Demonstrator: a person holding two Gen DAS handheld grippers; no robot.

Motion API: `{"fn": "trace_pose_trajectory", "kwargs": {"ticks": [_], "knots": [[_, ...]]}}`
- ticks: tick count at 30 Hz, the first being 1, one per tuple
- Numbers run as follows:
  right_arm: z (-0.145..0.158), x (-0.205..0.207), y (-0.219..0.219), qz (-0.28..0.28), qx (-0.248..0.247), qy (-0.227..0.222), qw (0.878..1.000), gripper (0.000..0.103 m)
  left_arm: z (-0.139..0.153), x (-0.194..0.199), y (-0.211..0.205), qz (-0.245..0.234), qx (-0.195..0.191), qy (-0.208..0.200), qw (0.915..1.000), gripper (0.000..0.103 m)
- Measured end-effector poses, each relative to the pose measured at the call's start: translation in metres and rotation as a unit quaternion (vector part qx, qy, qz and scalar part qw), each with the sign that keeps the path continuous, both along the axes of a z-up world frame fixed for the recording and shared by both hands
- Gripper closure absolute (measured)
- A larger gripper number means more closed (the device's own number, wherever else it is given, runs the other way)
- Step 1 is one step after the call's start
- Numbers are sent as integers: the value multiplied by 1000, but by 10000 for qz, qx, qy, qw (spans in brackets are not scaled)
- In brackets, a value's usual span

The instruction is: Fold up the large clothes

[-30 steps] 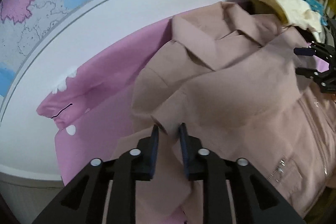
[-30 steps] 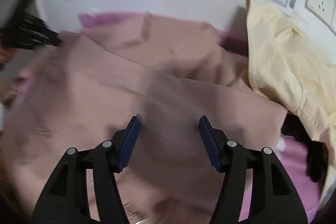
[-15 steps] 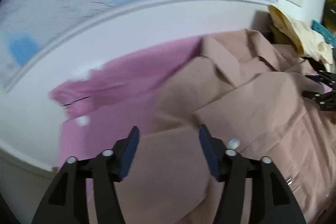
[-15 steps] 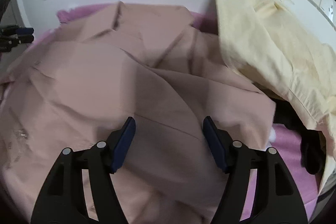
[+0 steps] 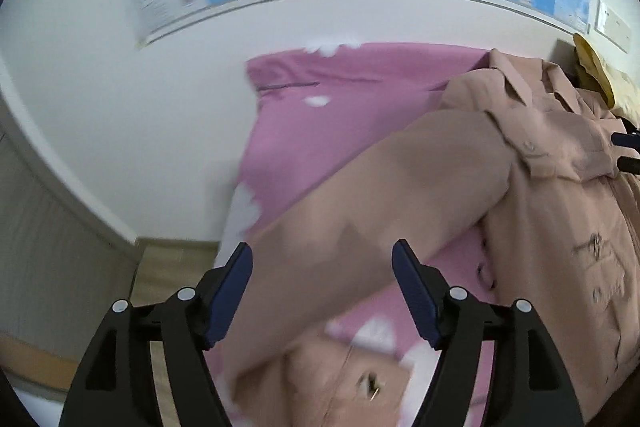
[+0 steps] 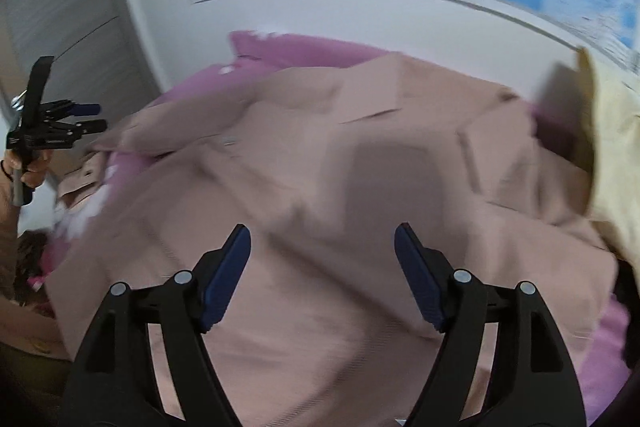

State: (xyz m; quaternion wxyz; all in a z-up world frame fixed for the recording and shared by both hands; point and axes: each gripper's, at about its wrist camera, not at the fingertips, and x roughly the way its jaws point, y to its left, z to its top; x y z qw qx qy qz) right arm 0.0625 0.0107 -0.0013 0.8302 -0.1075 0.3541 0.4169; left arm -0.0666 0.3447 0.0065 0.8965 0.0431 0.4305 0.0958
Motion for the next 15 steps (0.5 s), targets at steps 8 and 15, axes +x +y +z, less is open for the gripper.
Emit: {"fn": "trace_pose_trajectory", "kwargs": {"ticks": [8,15], "knots": [[0,-40,69,901,-96,-139,9958,29,-40,-21,17,447,123,617,9970,35],[0,-65,80,1244,-42,-58,9922,29,-14,-33,24,326,-409,225,9984,100]]}}
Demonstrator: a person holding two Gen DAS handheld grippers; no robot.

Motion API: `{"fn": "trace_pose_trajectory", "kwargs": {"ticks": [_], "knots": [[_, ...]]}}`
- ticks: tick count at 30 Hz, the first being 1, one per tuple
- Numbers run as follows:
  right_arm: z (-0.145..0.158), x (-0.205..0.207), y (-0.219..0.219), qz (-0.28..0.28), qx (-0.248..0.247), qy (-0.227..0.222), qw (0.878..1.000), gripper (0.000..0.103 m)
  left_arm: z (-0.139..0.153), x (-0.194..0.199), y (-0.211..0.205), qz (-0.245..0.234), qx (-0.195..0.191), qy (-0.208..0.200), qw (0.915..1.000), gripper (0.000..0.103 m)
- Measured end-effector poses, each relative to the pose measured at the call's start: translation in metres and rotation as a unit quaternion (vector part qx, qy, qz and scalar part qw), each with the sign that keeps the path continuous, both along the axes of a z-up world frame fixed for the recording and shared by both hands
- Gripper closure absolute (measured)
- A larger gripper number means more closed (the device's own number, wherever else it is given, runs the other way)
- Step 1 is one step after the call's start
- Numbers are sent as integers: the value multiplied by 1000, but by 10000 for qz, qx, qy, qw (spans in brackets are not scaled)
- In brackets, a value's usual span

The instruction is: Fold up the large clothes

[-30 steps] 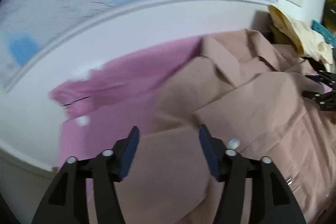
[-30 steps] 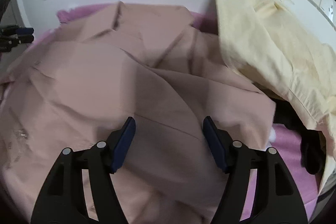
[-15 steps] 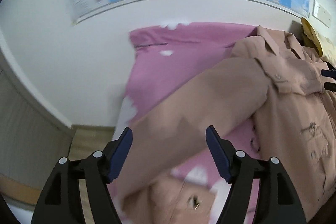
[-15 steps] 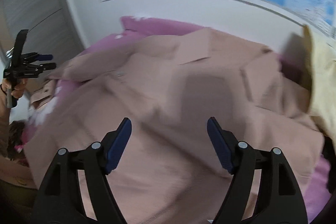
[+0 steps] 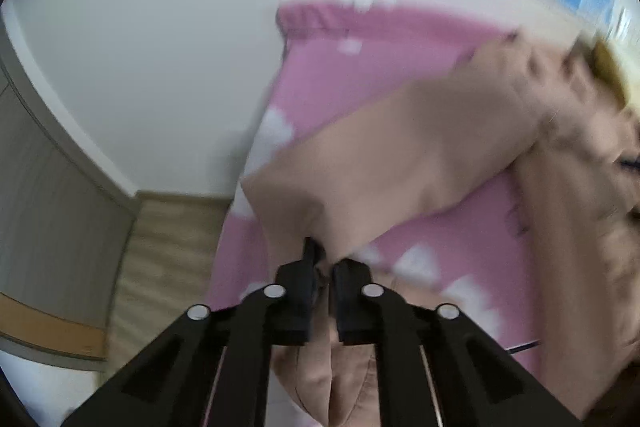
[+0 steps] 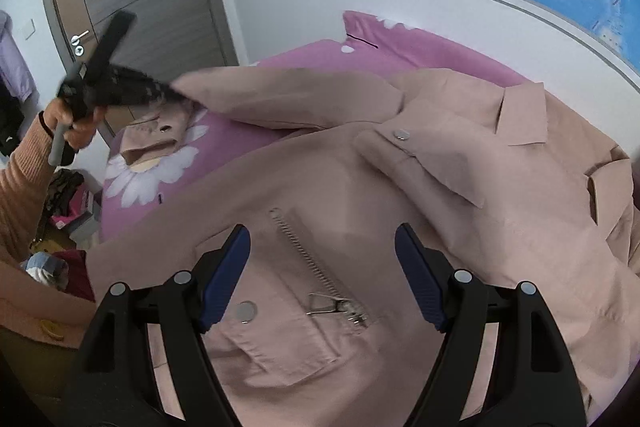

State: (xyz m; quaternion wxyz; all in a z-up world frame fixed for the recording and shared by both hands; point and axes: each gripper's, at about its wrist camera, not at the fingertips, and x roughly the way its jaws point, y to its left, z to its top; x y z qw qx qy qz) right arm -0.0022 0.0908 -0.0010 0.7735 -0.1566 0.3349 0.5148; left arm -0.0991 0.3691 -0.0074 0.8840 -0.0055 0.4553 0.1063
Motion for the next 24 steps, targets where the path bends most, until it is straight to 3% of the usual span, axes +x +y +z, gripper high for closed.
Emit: {"fn": "trace_pose_trajectory", "kwargs": {"ticks": [4,7,11,14,18,22,24], "knots": [[13,0,-4,219,603,489,9967,29,69,-17,-37,-690,-134,-925,9932,100],[24,-11,3,531,1032,659,9911,29,98,-16,-72,-1273,-134,-1216,9843,100],[30,-36,24,837,1278,465,9872,23,110,1,-124,-1985,-184,-1213,9724,100],[22,-41,46,864,1309,626,9856,20,105,15,-155,-2415,-188,-1107,9639,100],[2,-42,87,845,967,739,9890,20,94,28,-161,-2345,-189,-980,9670,96],[-12,-52,116,1088,633,884,9881,20,94,23,-125,-1651,-77,-1202,9789,73],[-15,-63,128,1341,590,973,9844,20,94,15,-107,-1360,-136,-1270,9824,69]]}}
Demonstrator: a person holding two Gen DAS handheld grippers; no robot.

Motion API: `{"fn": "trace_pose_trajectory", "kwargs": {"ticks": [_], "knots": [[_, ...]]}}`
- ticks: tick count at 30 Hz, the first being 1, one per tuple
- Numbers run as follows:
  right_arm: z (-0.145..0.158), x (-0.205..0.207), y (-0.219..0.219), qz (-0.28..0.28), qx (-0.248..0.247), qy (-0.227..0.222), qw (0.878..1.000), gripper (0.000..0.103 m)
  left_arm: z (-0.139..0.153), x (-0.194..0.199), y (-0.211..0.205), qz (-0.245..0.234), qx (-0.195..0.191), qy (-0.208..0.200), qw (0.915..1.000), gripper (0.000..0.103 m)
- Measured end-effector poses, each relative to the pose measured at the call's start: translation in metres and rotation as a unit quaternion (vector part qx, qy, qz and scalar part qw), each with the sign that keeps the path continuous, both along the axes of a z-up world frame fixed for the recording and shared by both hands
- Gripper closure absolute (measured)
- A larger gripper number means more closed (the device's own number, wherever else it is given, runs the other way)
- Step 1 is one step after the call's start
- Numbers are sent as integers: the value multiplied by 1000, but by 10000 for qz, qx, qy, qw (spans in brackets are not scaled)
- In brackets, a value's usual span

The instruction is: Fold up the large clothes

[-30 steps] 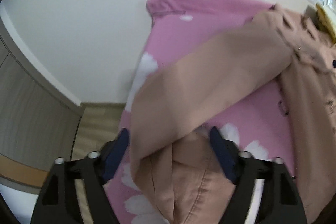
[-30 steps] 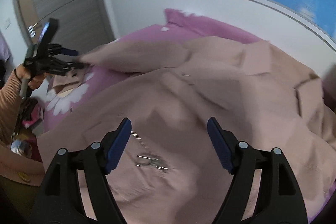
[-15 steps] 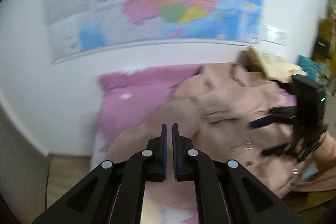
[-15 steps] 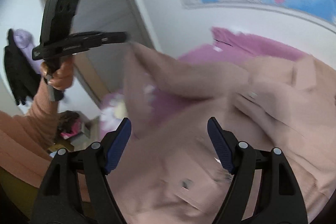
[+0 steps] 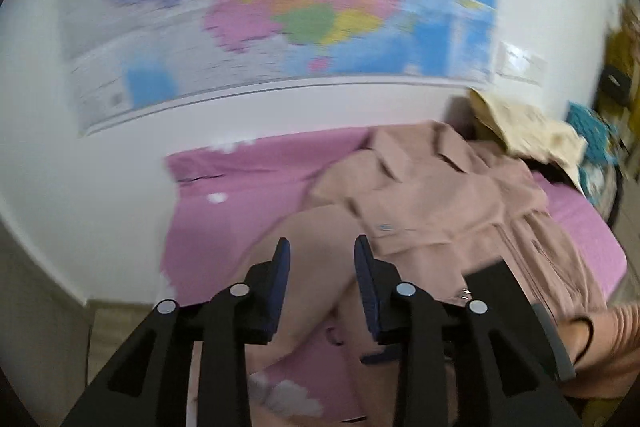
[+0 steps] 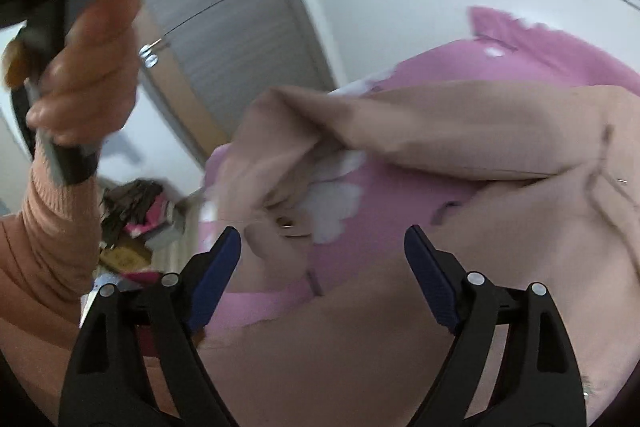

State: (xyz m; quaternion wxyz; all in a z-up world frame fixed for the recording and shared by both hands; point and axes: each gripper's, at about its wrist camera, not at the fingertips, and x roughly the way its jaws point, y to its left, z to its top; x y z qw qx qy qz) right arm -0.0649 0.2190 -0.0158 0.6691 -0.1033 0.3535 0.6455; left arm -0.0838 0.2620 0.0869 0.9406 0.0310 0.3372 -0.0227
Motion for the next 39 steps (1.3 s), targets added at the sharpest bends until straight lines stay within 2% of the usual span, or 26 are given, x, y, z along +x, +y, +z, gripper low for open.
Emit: {"fn": "trace_pose_trajectory", "kwargs": {"ticks": [1,3,4,5,6,7,9,10,12,15,17,19,22,25,27,29,31,33,35,37,39], "knots": [[-2,-5,4,89,-7,69,9999,17,-1,-4,10,157,-37,10,9999,63],[-8,-17,21,261,-256,44,9993,17,-3,-9,24,377,-85,27,9992,61],[-11,-21,28,324,-347,-51,9989,22,-5,-11,30,464,-126,59,9988,61],[-13,-24,33,410,-392,-64,9984,34,-5,-13,34,530,-147,73,9985,61],[-16,-27,38,549,-455,25,9975,78,-6,-16,39,584,-179,70,9981,61],[-18,-26,41,696,-498,249,9960,99,-4,-18,41,605,-194,57,9980,61],[0,-25,29,673,-123,216,9974,100,0,-25,45,638,-207,-15,9977,61],[19,-20,16,619,161,173,9978,100,5,-29,46,596,-253,-66,9979,61],[61,2,-24,376,765,369,9957,100,17,-38,44,444,-317,-214,9983,60],[111,39,-90,-208,1568,500,9861,100,50,-60,27,208,-90,-880,9959,44],[138,72,-148,-802,2070,715,9724,100,60,-64,17,53,-8,-1110,9938,37],[149,100,-204,-1389,2353,861,9581,100,58,-55,5,-31,130,-1071,9942,38],[135,130,-263,-2336,2170,989,9426,95,30,-23,-17,-193,271,-613,9976,38],[93,153,-311,-3243,1745,1299,9206,93,-15,15,-41,-282,516,-17,9983,38],[50,171,-333,-3784,1232,1761,9003,91,-42,36,-51,-451,448,364,9973,40],[24,179,-348,-4148,817,1946,8851,82,-68,56,-57,-496,412,725,9953,49],[4,179,-362,-4365,658,2081,8728,51,-84,71,-64,-504,536,888,9933,49],[1,171,-371,-4370,773,1935,8750,48,-90,79,-67,-527,552,940,9926,49],[9,158,-374,-4419,849,1678,8771,36,-93,88,-72,-541,613,969,9919,49],[21,150,-365,-4335,910,1201,8885,23,-94,96,-74,-576,563,985,9919,49],[25,144,-354,-4467,594,652,8904,20,-95,105,-77,-638,495,1042,9913,49]]}}
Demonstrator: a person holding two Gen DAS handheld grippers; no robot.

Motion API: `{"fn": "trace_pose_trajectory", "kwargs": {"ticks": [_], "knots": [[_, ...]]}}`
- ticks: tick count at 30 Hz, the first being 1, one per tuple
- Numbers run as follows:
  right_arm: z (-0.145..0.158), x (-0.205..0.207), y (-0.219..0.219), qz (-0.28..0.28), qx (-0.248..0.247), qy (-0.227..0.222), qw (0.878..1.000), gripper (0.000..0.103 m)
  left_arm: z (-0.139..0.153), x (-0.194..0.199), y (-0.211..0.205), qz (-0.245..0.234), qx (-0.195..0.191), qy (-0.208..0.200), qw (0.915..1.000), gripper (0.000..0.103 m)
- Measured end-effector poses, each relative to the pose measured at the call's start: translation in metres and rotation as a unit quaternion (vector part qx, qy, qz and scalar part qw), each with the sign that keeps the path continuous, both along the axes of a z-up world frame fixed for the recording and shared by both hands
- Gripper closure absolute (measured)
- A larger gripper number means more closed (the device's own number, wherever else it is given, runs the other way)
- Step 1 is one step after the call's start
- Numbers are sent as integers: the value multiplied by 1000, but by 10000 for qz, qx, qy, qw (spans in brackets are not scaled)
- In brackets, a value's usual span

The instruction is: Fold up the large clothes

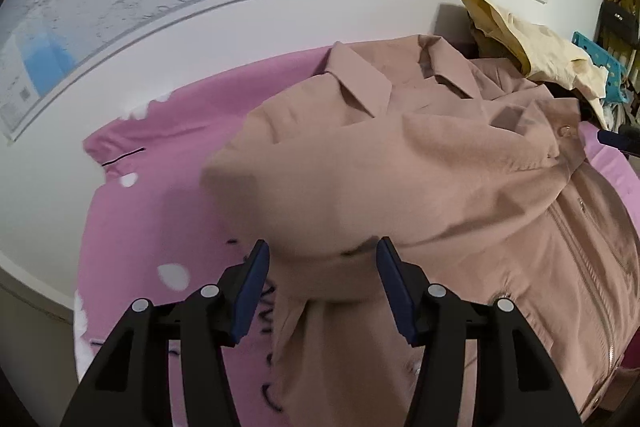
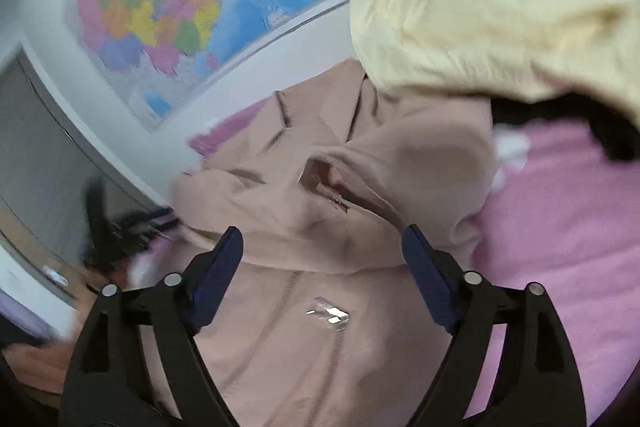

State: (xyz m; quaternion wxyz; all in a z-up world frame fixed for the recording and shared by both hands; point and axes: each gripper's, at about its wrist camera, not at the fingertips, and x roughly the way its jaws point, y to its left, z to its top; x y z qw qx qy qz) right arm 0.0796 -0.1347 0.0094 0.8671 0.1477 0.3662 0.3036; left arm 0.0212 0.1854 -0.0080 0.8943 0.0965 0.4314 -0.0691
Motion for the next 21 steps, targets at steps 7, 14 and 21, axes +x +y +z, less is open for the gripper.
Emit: {"fn": "trace_pose_trajectory", "kwargs": {"ticks": [7,14,21], "knots": [[-19,25,25,17,-1001,-63,9950,22,-20,41,-8,314,111,174,9993,49],[-34,54,16,-196,-1116,270,9932,99,-24,54,-3,650,-106,94,9978,49],[-13,68,-29,-1012,-621,18,9929,99,-8,52,-5,542,-301,-203,9979,44]]}}
